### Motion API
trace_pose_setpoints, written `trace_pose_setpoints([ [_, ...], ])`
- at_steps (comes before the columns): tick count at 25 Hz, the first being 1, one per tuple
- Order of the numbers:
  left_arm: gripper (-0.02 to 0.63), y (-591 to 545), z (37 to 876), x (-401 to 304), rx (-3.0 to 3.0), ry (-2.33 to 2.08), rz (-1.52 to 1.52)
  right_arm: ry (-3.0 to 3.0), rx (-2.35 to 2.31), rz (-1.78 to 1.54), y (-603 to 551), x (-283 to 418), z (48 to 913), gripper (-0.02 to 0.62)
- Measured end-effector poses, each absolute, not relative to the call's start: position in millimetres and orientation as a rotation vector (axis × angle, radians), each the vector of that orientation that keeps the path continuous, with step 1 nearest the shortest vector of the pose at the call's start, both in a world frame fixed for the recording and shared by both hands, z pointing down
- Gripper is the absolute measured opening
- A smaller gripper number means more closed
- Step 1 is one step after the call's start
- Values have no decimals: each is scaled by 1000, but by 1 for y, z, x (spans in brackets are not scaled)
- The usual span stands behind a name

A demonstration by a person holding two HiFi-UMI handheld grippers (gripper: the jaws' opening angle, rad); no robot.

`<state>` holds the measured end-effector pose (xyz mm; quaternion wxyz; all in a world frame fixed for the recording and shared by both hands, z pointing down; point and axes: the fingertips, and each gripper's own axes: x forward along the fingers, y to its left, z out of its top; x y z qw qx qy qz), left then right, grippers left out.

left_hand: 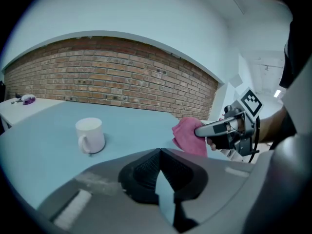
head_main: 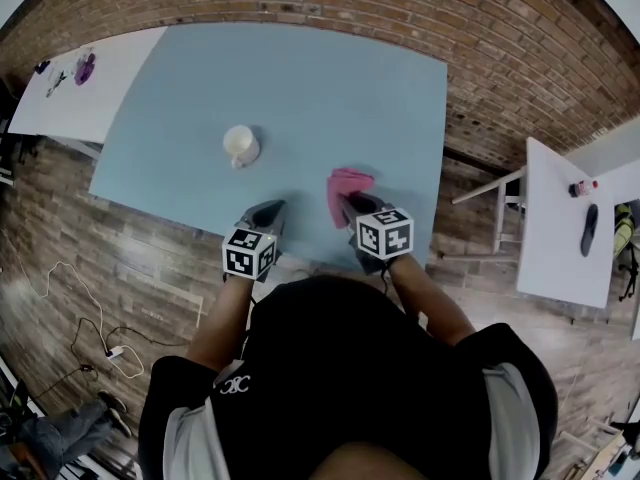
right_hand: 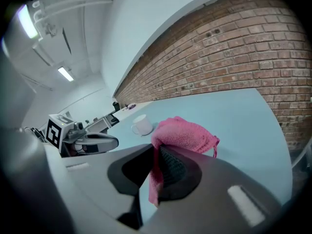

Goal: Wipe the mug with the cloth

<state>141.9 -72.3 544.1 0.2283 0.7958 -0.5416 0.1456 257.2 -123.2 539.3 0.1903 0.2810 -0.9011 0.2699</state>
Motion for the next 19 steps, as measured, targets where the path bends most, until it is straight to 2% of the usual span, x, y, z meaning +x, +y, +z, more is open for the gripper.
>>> trace_pose_setpoints([
  [10,3,-60,554,122,2156,-1494,408,-2500,798,750,-114,248,547,37],
  [19,3,-60,556,136,2157,-1448,380,-2393,843,754,-106,270,574,37],
])
